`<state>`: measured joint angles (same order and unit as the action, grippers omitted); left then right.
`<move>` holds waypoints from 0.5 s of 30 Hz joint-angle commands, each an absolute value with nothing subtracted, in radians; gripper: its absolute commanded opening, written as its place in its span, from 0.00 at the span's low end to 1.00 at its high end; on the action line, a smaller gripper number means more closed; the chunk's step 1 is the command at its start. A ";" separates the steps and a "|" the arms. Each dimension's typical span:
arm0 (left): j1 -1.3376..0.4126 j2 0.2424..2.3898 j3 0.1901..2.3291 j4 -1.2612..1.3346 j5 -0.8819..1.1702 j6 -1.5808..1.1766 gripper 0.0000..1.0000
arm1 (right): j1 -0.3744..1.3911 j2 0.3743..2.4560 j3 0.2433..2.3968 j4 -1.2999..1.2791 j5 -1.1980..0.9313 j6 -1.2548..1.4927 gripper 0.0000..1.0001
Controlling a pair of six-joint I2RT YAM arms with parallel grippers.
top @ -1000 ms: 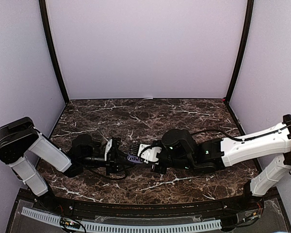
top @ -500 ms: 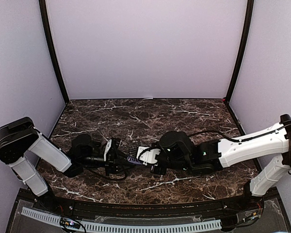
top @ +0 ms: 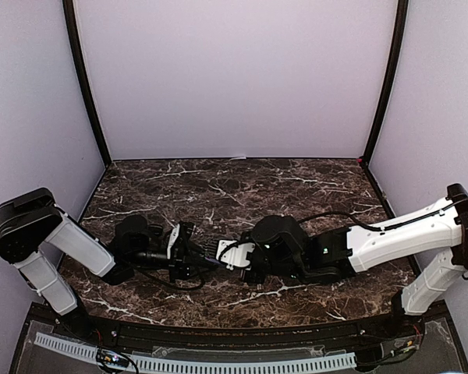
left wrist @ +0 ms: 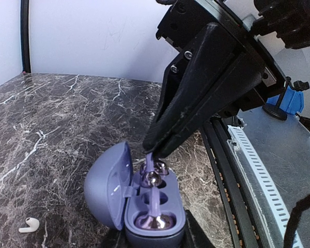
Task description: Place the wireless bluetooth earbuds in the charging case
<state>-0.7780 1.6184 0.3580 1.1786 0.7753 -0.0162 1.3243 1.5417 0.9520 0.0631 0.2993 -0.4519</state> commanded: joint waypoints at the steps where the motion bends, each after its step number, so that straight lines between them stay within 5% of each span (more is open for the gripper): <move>1: -0.781 1.612 0.352 1.235 0.796 -0.025 0.12 | 1.344 1.565 0.971 0.060 0.316 -0.460 0.00; 15: -0.781 1.608 0.342 1.258 0.796 -0.025 0.12 | 1.355 1.536 0.955 0.049 0.261 -0.460 0.00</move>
<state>-0.7780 1.6196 0.3500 1.1805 0.7788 -0.0162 1.3384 1.5463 0.9535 0.0578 0.3019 -0.4595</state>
